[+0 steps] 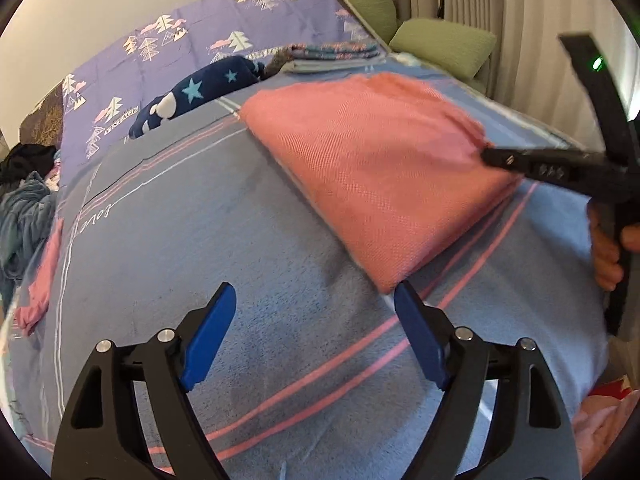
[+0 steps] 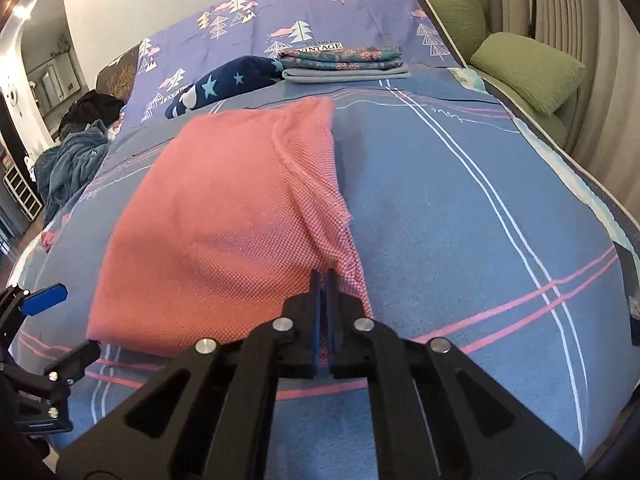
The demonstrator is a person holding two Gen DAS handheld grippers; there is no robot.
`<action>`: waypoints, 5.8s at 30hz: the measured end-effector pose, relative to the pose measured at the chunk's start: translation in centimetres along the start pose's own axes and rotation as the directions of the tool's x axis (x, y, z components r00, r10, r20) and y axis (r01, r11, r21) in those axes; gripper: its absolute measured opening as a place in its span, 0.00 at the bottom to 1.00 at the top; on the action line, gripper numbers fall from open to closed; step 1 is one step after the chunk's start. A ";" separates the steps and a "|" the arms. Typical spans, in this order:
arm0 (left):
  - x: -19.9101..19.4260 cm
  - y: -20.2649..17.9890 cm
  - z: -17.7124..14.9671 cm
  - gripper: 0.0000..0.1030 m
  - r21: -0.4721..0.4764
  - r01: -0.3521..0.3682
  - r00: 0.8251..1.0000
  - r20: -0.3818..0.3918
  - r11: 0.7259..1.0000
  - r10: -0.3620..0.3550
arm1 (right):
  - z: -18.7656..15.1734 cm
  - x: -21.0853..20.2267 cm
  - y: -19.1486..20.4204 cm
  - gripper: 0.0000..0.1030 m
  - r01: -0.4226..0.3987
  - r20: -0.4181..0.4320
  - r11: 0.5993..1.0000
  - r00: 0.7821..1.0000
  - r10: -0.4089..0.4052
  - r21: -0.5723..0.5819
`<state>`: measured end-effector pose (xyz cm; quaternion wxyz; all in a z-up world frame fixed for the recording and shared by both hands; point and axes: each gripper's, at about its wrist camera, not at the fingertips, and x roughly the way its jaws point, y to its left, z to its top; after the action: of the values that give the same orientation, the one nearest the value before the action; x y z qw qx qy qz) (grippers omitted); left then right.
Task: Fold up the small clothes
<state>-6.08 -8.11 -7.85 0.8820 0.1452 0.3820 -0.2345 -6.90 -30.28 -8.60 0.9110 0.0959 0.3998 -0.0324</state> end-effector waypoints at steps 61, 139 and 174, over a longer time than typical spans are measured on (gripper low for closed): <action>13.9 6.7 10.9 0.77 -0.316 0.230 0.970 -0.007 0.921 -0.244 | 12.3 11.8 -2.8 0.00 -0.338 -0.134 0.940 0.930 0.342 0.047; 12.6 3.2 13.1 0.40 -0.118 0.311 0.950 0.015 0.943 -0.312 | 11.6 9.0 -0.7 0.25 -0.457 -0.139 0.876 0.888 0.439 -0.156; -2.5 -1.6 28.8 0.28 0.122 0.215 0.863 0.440 0.969 -0.247 | 21.5 -11.7 -1.2 0.22 0.015 0.497 0.964 0.859 0.124 -0.267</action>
<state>9.07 -21.26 13.07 0.9065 0.0699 0.1729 -0.3788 0.54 -35.96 13.99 0.9891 -0.0256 0.1430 0.0224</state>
